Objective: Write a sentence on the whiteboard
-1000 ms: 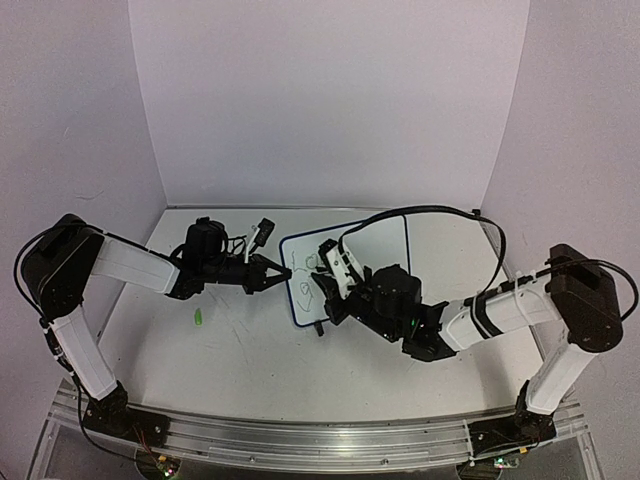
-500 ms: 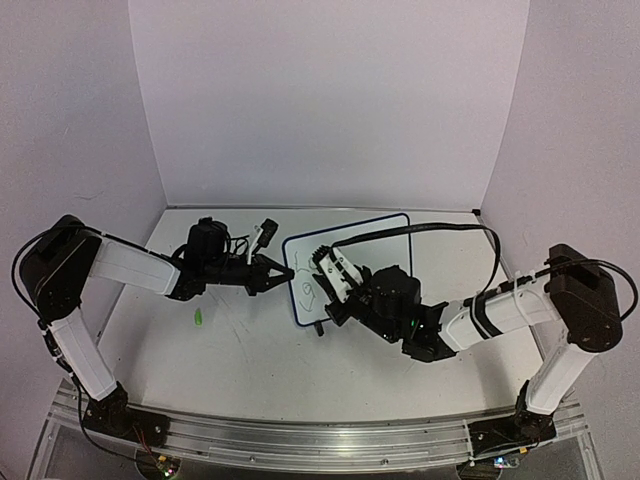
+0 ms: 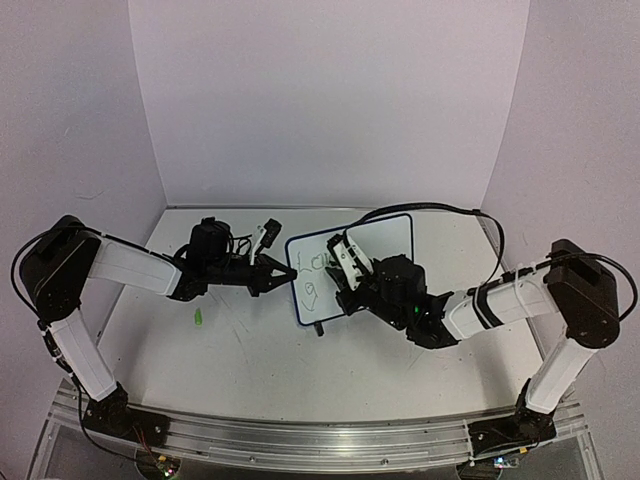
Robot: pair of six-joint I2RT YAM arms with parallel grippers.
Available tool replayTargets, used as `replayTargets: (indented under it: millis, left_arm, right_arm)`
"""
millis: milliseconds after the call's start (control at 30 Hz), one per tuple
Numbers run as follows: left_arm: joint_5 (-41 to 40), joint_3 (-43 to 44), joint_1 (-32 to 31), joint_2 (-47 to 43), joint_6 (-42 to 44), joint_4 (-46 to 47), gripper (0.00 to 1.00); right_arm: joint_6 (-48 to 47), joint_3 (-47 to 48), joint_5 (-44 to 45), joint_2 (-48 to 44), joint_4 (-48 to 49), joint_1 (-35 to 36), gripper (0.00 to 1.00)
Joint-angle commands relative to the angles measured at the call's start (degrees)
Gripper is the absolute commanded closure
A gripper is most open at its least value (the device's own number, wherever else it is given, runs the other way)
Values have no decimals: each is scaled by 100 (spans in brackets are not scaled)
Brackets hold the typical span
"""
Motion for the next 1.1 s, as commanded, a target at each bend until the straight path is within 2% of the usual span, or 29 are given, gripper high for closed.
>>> replayTargets:
  millis: [0, 433, 633, 1067]
  left_arm:
    - [-539, 156, 43, -142, 523, -298, 100]
    - [-381, 325, 42, 26, 453, -417, 100]
    - [-387, 340, 52, 76, 478, -459, 100]
    - [-395, 350, 52, 76, 521, -514, 100]
  right_arm:
    - [320, -14, -325, -87, 72, -151, 100]
    - [176, 594, -610, 369, -399, -149, 100]
    - [131, 473, -631, 315, -318, -113, 100]
    - [95, 329, 8, 369, -185, -37, 100]
